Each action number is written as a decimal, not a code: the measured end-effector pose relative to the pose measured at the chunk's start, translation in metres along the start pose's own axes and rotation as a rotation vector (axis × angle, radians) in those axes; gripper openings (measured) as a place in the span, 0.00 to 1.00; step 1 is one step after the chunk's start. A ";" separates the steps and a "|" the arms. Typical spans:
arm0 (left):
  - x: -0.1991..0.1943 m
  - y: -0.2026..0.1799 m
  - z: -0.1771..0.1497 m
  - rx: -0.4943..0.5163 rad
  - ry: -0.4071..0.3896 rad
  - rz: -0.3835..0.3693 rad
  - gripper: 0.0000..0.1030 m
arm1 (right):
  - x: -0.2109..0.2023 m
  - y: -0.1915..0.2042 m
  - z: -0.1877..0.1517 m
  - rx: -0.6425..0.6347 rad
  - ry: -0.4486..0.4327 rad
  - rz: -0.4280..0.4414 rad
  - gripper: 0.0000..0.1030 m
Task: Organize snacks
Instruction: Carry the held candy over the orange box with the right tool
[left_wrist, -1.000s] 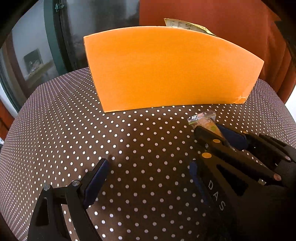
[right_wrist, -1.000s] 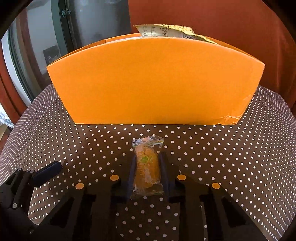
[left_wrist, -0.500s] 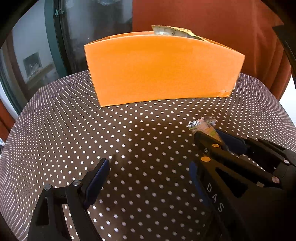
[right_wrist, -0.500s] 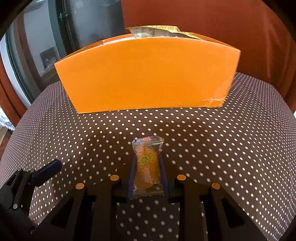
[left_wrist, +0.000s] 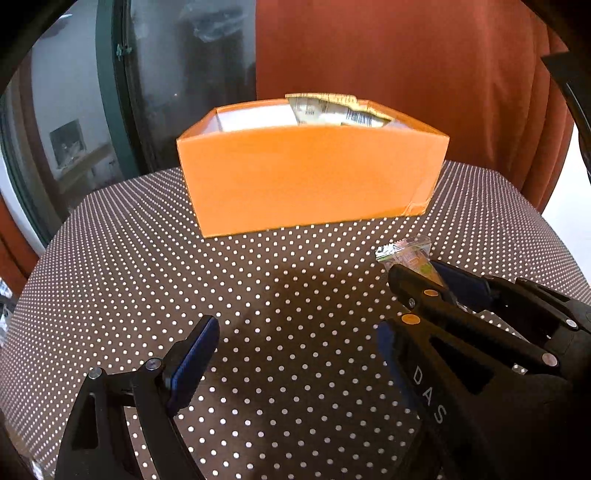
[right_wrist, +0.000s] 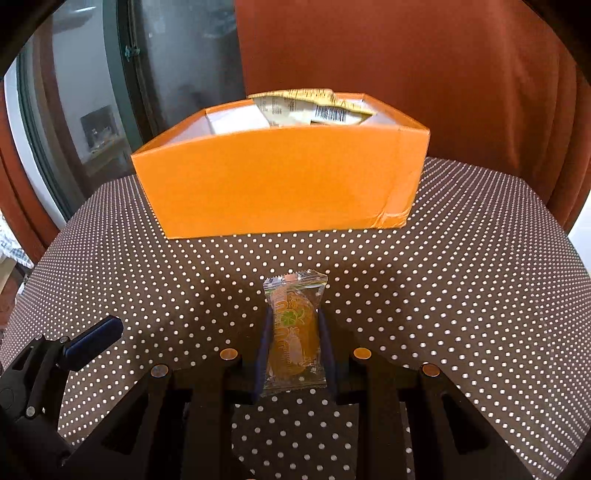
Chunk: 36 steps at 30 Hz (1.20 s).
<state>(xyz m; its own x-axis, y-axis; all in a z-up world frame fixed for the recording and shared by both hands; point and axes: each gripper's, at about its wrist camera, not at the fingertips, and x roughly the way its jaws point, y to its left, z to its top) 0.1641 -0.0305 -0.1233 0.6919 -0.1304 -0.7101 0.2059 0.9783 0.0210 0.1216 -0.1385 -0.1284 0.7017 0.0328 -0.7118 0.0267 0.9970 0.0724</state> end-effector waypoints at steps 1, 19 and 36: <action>-0.005 -0.001 0.001 -0.001 -0.008 0.000 0.86 | -0.005 0.000 0.001 -0.002 -0.006 -0.003 0.27; -0.080 -0.009 0.043 0.013 -0.170 0.025 0.88 | -0.082 0.008 0.043 -0.019 -0.172 0.008 0.27; -0.119 0.004 0.094 0.002 -0.307 0.059 0.91 | -0.113 0.010 0.104 -0.015 -0.331 0.026 0.27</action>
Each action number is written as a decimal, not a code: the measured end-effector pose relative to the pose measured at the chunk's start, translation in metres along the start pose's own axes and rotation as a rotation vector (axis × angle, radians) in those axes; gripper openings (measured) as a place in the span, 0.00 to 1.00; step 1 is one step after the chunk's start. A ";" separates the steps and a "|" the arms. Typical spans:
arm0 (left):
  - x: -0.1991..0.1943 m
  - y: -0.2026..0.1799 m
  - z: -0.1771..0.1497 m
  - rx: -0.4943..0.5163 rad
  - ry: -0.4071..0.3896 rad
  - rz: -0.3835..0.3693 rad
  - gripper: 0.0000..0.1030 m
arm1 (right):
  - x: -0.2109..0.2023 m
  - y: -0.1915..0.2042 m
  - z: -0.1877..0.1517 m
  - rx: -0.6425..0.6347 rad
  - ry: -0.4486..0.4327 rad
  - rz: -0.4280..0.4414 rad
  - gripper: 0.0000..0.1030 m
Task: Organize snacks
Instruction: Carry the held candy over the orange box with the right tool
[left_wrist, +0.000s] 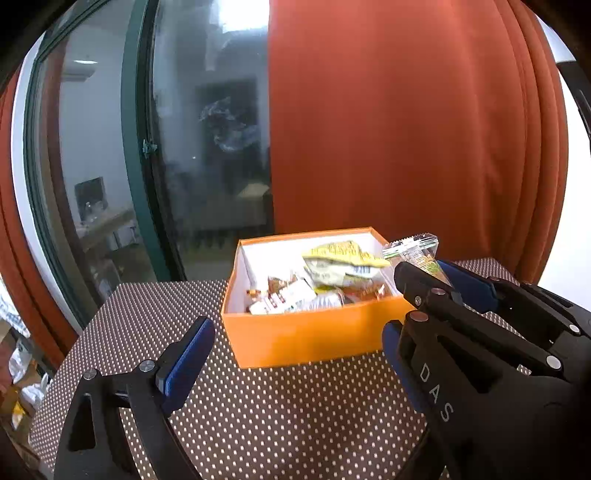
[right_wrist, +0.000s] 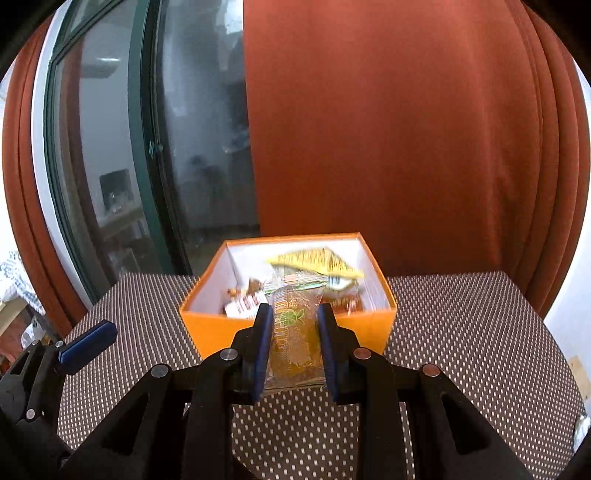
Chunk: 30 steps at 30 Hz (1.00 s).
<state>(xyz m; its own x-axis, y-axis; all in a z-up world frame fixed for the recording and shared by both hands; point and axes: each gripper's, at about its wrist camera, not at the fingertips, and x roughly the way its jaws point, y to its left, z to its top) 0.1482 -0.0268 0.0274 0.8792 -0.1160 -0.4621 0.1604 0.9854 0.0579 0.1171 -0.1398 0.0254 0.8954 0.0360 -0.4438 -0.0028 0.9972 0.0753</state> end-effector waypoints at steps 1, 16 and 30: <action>0.001 0.001 0.004 0.000 -0.009 0.005 0.90 | 0.001 0.001 0.002 0.001 -0.007 0.002 0.27; 0.047 0.012 0.037 0.012 -0.079 0.046 0.91 | 0.049 -0.001 0.035 0.014 -0.093 0.035 0.27; 0.141 0.014 0.024 -0.008 0.012 0.036 0.91 | 0.144 -0.011 0.028 0.017 -0.012 0.041 0.27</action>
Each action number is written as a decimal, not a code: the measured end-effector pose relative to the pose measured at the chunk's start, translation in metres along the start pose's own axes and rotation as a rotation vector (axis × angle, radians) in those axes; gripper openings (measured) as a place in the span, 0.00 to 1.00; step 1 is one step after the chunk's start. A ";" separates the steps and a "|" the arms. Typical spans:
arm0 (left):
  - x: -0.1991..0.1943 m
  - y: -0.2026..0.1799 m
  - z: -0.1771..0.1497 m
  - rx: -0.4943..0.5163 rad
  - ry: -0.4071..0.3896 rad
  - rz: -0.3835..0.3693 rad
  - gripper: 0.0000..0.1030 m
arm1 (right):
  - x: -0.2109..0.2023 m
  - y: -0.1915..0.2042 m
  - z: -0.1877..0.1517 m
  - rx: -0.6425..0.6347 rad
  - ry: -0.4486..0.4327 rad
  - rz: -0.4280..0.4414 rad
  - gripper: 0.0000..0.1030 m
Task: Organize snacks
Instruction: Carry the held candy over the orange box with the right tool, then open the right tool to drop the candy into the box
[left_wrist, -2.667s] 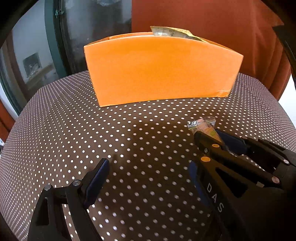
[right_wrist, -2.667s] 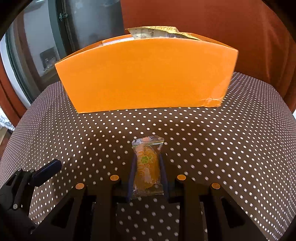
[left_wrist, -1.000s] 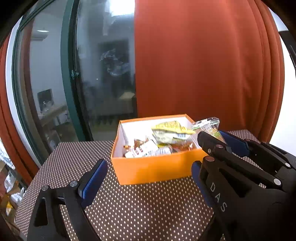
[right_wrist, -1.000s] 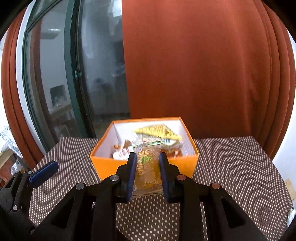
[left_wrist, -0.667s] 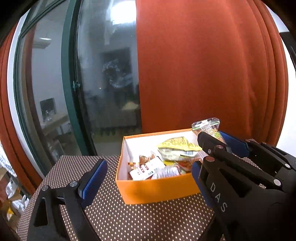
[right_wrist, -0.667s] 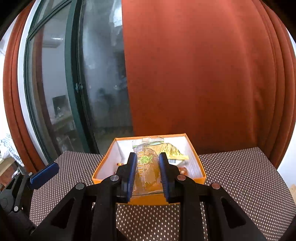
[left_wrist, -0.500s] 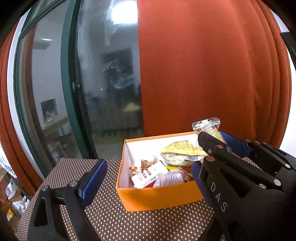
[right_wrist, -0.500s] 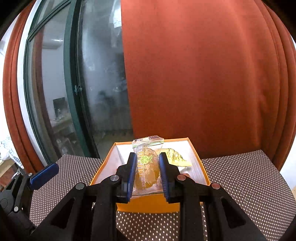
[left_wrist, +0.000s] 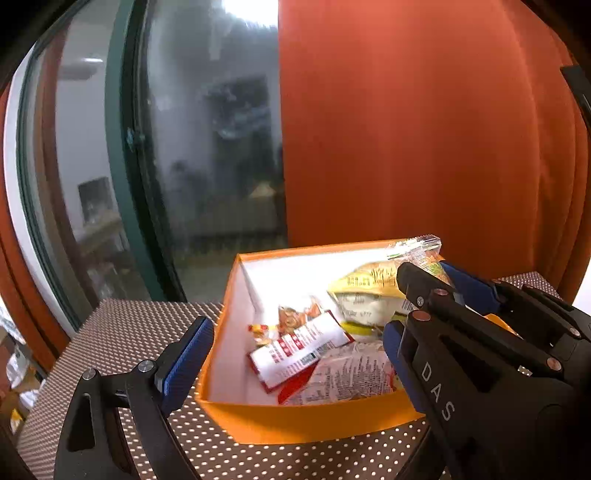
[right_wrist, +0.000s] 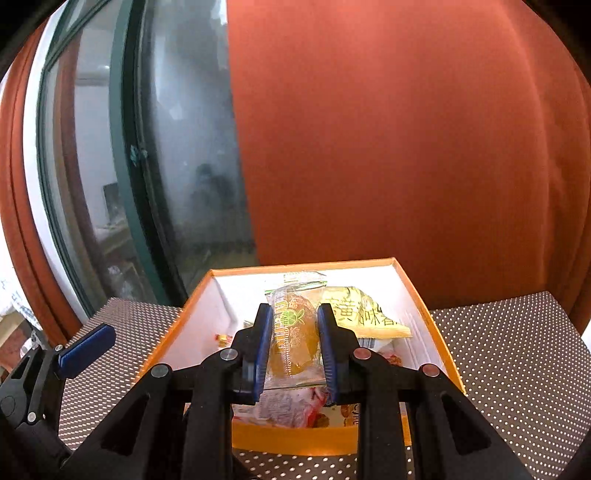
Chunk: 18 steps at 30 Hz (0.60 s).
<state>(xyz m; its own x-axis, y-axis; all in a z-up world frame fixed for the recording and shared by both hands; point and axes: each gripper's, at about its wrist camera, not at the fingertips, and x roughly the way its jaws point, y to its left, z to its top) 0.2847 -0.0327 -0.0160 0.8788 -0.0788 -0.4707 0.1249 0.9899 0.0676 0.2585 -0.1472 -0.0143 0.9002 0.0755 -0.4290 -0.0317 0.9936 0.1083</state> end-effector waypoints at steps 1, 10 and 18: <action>0.006 0.000 -0.002 -0.005 0.009 -0.008 0.91 | 0.006 -0.002 -0.002 0.001 0.010 -0.006 0.27; 0.047 -0.001 -0.024 -0.009 0.125 -0.013 0.93 | 0.047 -0.007 -0.027 -0.009 0.105 -0.062 0.27; 0.050 -0.002 -0.026 0.001 0.092 0.034 0.95 | 0.058 -0.008 -0.034 0.011 0.141 -0.033 0.27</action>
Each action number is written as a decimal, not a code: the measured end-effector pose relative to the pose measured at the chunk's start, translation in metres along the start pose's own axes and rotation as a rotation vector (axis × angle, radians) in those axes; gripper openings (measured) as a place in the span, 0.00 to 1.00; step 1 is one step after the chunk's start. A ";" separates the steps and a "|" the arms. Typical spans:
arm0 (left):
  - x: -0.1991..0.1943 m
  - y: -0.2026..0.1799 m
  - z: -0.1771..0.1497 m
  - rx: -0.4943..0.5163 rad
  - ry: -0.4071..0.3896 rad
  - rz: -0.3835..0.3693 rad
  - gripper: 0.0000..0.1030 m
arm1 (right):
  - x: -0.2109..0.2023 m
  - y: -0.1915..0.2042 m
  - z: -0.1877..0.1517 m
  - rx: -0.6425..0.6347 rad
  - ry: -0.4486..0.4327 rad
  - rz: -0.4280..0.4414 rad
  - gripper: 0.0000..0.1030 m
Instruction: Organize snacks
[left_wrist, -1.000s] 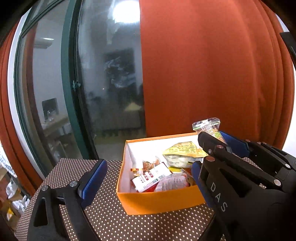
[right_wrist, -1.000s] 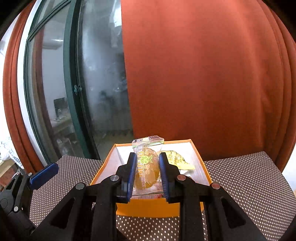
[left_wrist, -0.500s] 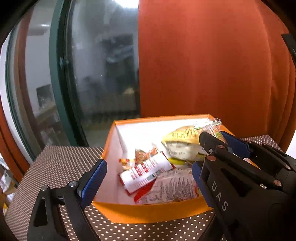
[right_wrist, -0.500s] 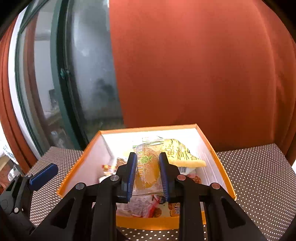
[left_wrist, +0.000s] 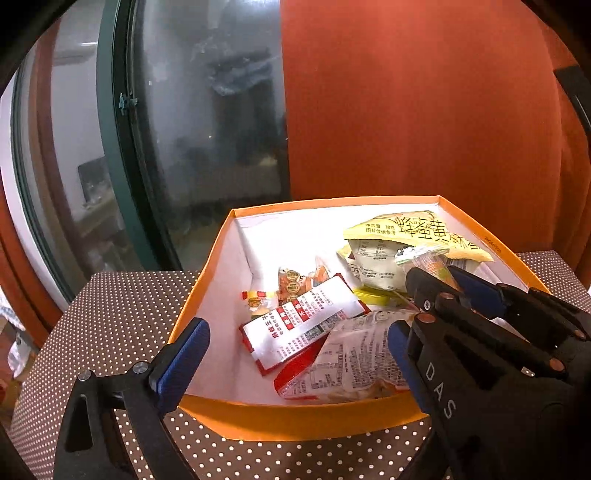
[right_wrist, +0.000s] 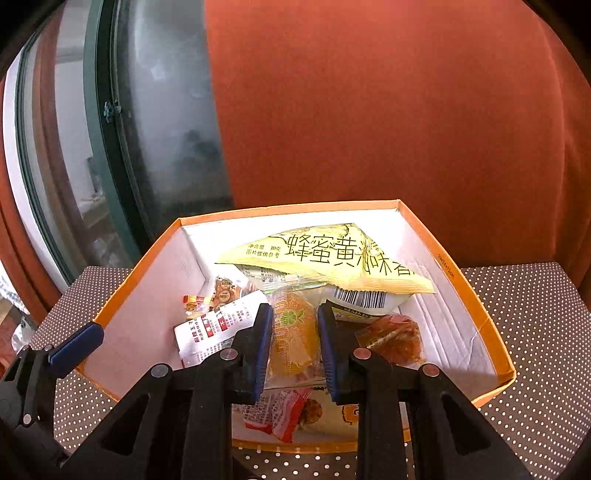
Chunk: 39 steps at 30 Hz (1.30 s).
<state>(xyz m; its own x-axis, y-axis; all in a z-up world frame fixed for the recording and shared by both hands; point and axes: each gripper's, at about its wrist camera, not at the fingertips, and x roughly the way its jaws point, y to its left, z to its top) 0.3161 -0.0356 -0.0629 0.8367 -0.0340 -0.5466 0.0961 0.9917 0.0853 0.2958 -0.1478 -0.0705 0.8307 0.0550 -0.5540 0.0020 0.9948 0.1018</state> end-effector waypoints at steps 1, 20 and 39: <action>0.001 0.000 0.000 0.000 0.000 0.001 0.95 | 0.001 -0.001 0.000 0.003 -0.001 0.003 0.27; -0.054 -0.005 -0.009 -0.003 -0.029 -0.044 0.96 | -0.055 -0.001 -0.006 0.005 -0.032 -0.058 0.77; -0.198 -0.027 -0.049 0.071 -0.167 -0.118 1.00 | -0.222 -0.007 -0.041 0.001 -0.196 -0.144 0.86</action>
<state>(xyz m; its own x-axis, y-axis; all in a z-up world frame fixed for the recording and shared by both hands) 0.1214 -0.0492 0.0025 0.8947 -0.1756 -0.4108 0.2316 0.9686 0.0904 0.0886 -0.1638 0.0178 0.9139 -0.1055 -0.3920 0.1290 0.9911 0.0341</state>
